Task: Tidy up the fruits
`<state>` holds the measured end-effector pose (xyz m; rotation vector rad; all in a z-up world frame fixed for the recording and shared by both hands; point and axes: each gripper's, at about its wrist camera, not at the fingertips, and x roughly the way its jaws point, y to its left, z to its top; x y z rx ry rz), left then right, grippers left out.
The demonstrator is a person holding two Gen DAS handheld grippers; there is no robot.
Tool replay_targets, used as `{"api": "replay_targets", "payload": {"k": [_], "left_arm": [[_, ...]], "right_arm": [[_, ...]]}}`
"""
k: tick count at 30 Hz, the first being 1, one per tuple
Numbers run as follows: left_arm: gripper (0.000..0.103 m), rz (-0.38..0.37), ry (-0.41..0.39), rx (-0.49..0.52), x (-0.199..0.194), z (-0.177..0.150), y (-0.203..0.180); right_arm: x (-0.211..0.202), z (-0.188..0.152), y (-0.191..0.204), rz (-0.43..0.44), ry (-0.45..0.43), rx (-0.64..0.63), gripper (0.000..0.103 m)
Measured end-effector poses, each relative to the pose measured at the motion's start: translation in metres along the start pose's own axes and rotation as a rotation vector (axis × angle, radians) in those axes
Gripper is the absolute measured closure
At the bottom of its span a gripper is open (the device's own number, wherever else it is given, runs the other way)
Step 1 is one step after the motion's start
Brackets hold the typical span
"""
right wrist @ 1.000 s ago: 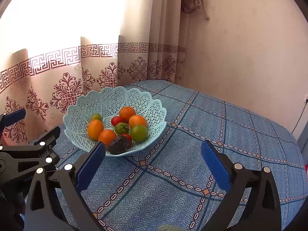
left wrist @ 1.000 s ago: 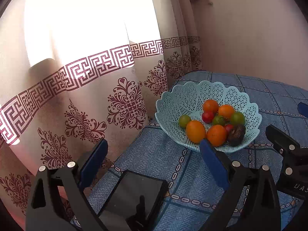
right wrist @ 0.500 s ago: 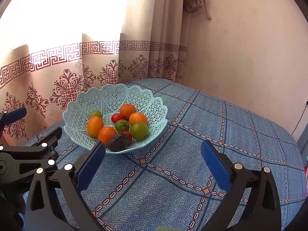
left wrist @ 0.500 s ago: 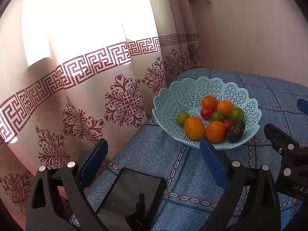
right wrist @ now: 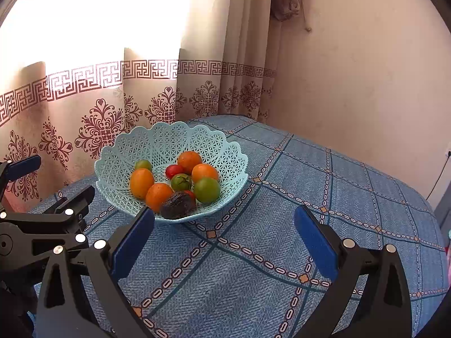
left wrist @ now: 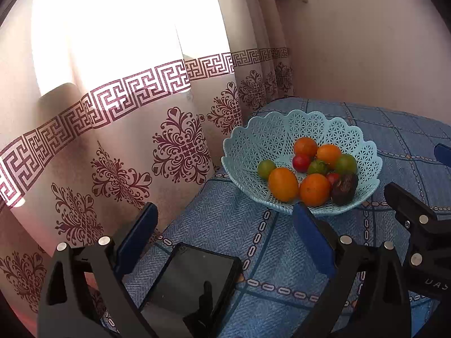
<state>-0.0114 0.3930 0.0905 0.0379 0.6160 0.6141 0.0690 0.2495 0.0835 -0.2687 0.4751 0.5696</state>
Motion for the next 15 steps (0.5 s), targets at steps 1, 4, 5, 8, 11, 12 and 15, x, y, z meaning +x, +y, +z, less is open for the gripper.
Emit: {"api": "replay_targets", "payload": {"k": [1,4,5,8,11,12,15], "left_arm": [[0.005,0.0,0.0,0.0,0.0,0.0,0.0],[0.005,0.001,0.0,-0.002,0.0,0.0,0.001],[0.005,0.002,0.0,-0.004,0.0,0.0,0.001],[0.005,-0.001,-0.002,-0.004,-0.001,0.0,0.001],[0.005,-0.009,-0.004,-0.001,-0.004,0.0,-0.002],[0.004,-0.012,-0.005,-0.001,-0.005,0.0,-0.003],[0.003,-0.023,-0.008,0.005,-0.01,0.001,-0.008]], "right_arm": [[-0.001,0.0,0.0,-0.006,-0.004,-0.002,0.005],[0.0,0.001,-0.003,-0.012,-0.002,0.007,0.005],[0.0,0.001,-0.004,-0.011,0.003,0.011,0.005],[0.004,0.002,-0.008,0.006,0.033,0.037,0.005],[0.008,0.002,-0.014,0.003,0.061,0.07,0.005],[0.008,0.002,-0.016,-0.002,0.065,0.076,0.005],[0.006,0.004,-0.023,-0.025,0.073,0.089,0.005]]}}
